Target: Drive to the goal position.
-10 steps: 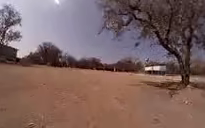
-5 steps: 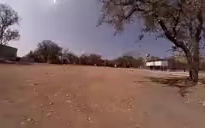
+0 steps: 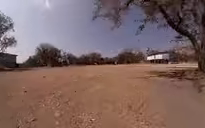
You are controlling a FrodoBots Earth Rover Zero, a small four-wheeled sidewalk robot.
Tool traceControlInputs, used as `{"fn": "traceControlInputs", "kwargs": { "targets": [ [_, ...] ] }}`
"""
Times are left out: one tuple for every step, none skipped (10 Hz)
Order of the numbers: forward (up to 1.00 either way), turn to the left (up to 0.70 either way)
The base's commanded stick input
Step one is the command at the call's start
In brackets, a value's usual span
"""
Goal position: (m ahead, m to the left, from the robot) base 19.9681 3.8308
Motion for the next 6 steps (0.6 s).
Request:
{"fn": "traceControlInputs", "kwargs": {
  "targets": [
    [1.0, 0.0],
    [1.0, 0.0],
    [1.0, 0.0],
    [1.0, 0.0],
    [1.0, 0.0],
    [1.0, 0.0]
  ]
}}
